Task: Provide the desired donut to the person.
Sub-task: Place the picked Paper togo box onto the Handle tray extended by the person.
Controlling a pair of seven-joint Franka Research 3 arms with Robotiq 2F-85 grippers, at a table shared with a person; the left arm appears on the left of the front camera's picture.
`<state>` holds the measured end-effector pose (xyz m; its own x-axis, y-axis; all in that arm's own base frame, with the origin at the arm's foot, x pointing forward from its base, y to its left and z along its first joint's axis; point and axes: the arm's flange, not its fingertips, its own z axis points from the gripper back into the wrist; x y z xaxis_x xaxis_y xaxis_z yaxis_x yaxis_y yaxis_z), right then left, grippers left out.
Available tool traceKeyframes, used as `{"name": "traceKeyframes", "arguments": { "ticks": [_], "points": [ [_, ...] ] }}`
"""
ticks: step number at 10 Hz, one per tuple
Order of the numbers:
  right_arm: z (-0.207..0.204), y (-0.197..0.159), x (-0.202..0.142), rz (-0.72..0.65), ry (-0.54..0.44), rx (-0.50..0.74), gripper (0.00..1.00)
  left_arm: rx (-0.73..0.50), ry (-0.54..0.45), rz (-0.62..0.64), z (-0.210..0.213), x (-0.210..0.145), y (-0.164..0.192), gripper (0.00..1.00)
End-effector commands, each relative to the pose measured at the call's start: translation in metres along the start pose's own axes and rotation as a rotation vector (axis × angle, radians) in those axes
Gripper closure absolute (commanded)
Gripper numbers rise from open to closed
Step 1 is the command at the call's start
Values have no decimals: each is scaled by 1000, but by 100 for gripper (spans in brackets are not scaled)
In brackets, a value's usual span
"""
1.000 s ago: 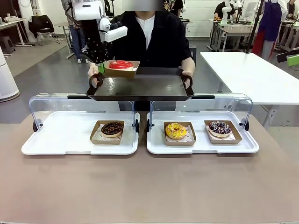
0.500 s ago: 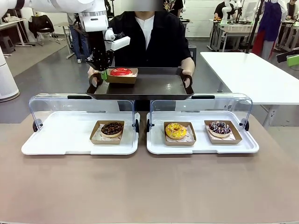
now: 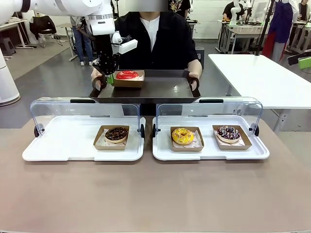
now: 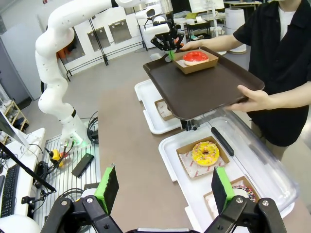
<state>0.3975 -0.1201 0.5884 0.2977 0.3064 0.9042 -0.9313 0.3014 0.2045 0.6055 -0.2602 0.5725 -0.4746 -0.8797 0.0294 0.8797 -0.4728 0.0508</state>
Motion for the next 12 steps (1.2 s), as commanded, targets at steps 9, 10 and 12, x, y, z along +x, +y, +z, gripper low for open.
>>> {"name": "traceKeyframes", "arguments": {
  "ticks": [9,10,12],
  "points": [
    [0,0,1,7,-11,8,0,24,28,5,14,1,2,0],
    [0,0,1,7,-11,8,0,21,29,4,15,1,1,0],
    [0,0,1,7,-11,8,0,15,30,11,16,1,0,12]
  ]
}}
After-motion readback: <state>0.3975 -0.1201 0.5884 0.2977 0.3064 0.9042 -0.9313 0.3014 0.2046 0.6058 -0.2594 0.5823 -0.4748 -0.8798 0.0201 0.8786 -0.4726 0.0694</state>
